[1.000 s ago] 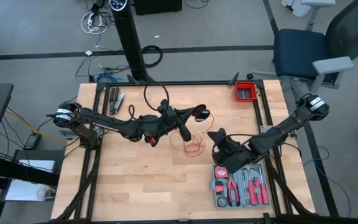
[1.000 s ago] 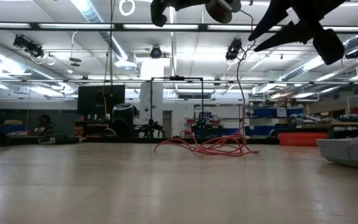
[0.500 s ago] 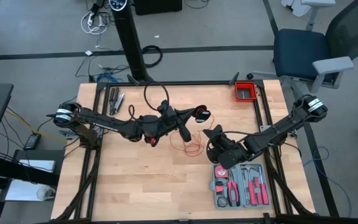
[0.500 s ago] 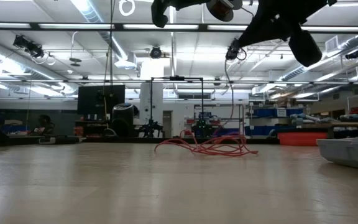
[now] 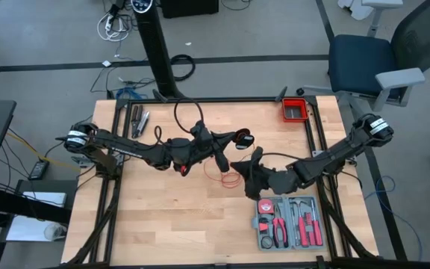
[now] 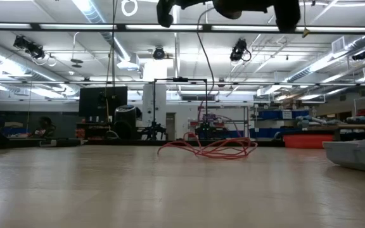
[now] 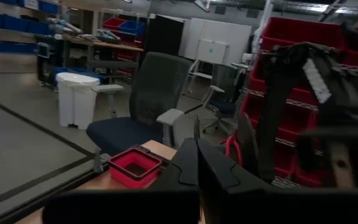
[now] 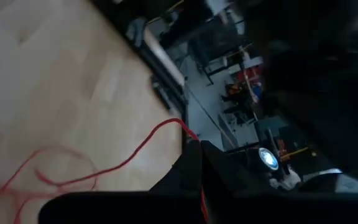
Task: Coil cords
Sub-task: Coil the wire
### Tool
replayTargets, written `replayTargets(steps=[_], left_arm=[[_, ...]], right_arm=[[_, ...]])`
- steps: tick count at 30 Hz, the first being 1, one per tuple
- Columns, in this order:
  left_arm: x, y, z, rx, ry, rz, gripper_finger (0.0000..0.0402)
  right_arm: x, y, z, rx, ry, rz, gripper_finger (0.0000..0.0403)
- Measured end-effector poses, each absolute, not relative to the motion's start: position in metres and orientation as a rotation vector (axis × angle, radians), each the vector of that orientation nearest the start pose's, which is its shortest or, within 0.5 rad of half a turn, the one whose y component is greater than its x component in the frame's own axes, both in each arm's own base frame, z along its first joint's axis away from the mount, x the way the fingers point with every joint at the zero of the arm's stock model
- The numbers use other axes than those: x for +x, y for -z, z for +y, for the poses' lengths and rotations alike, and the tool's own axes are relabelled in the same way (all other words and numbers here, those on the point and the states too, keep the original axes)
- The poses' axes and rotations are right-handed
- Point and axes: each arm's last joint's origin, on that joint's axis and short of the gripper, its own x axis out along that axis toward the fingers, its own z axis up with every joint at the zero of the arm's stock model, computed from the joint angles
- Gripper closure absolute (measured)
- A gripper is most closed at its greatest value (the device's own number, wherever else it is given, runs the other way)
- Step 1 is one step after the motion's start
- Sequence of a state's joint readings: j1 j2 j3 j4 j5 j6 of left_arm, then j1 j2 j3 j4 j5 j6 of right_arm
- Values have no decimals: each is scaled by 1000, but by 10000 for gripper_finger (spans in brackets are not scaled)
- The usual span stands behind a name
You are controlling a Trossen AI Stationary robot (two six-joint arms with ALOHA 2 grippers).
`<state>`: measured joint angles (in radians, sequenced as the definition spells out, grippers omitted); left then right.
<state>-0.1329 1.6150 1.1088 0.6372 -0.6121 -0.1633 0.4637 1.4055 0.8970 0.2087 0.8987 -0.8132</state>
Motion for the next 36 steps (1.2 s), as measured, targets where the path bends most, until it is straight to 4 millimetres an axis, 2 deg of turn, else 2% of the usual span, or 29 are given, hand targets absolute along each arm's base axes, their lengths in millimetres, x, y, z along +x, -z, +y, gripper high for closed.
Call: replayTargets(steps=[7, 13, 17, 28, 36], left_arm=[[366, -313, -35, -179, -358, -148, 401], [366, -311, -35, -170, -355, -130, 401], [366, -311, -35, -169, -359, -127, 401], [367, -309, -35, -160, -355, -109, 401], [367, -304, -35, -120, -357, -58, 402]], right_arm=[[281, -284, 105, -927, 345, 338, 402], [280, -297, 107, -839, 396, 238, 403], [279, -299, 106, -820, 479, 248, 403], [277, -310, 105, -710, 527, 163, 403], [264, -331, 99, -643, 552, 88, 403]])
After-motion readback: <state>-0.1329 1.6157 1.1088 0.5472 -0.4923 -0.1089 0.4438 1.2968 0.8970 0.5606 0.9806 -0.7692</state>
